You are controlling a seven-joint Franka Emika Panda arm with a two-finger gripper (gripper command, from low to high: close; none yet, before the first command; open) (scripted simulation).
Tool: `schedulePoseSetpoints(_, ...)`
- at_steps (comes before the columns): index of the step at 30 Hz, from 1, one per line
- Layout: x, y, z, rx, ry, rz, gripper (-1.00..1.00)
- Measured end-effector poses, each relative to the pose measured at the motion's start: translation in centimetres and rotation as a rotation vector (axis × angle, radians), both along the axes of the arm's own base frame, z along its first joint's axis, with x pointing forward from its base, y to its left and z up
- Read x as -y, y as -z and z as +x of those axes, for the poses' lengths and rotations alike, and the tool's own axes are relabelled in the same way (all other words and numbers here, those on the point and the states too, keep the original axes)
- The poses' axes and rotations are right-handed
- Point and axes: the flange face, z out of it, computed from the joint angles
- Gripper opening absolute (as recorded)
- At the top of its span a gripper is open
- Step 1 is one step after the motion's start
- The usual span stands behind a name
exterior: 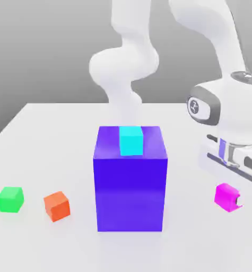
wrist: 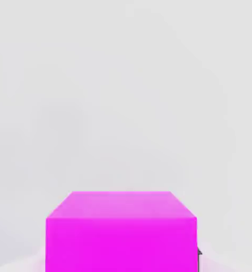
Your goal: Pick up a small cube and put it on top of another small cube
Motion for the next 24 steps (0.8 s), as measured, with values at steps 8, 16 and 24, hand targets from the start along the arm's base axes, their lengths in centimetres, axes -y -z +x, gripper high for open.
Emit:
schedulePoseSetpoints(8, 18.1, -3.0, 7.1, 0.023, 0.732, 0.058, -1.0)
schedulePoseSetpoints(16, 41.7, -2.8, 0.7, -0.029, 1.574, 0.07, -1.0)
schedulePoseSetpoints(24, 54.6, -0.9, -12.7, -0.111, 2.264, 0.075, -1.0)
